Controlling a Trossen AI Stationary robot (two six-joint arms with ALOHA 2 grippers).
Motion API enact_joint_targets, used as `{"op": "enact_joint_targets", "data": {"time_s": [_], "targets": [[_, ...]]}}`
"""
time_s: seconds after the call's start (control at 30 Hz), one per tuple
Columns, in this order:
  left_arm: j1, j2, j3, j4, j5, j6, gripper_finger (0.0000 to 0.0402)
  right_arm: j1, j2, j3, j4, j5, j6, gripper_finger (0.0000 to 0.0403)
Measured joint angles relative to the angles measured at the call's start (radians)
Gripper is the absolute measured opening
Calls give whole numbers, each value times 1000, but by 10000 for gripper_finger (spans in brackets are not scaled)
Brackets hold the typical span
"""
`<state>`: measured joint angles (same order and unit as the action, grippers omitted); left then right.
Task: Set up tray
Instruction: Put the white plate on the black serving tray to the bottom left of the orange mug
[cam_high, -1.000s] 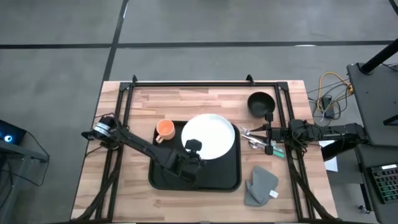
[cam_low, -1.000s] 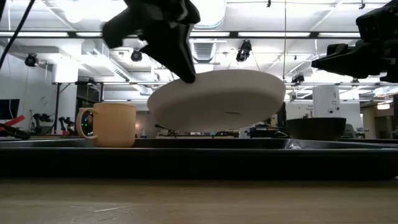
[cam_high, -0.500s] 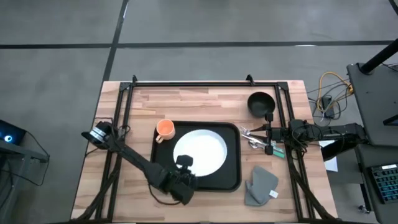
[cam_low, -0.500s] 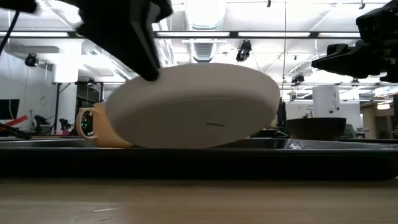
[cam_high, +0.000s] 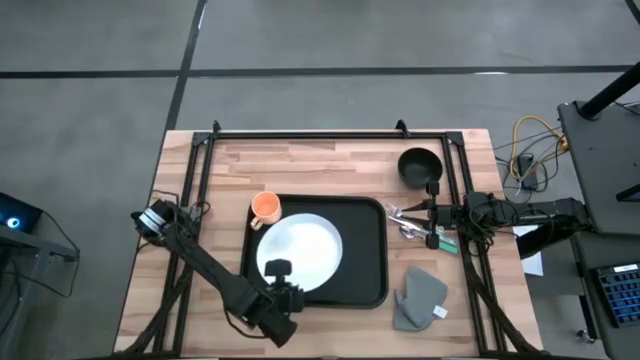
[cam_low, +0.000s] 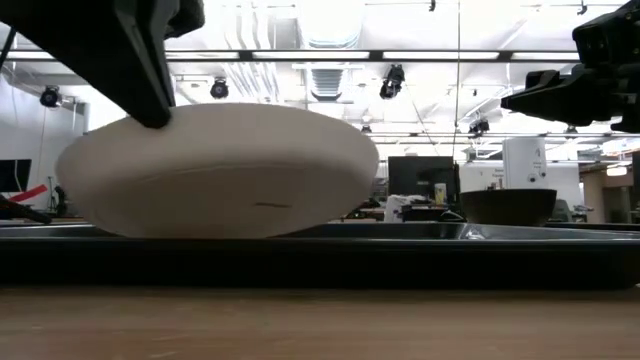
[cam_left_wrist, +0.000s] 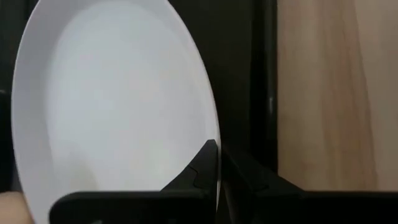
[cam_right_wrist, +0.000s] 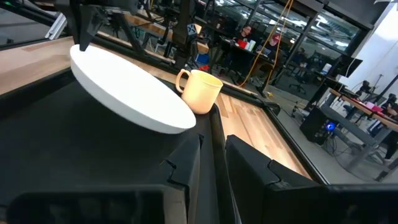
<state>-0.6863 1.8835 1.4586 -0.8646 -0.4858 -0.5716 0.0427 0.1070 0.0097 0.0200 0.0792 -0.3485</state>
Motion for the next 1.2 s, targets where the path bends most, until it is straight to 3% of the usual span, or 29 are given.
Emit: {"op": "enact_joint_targets", "data": {"time_s": [0.57,1.2], "targets": [[-3,0,-63,1,140,-231,0,0,0,0,0,0,0,68],[-6,0,-74,45,181,-307,0,0,0,0,0,0,0,68]]}}
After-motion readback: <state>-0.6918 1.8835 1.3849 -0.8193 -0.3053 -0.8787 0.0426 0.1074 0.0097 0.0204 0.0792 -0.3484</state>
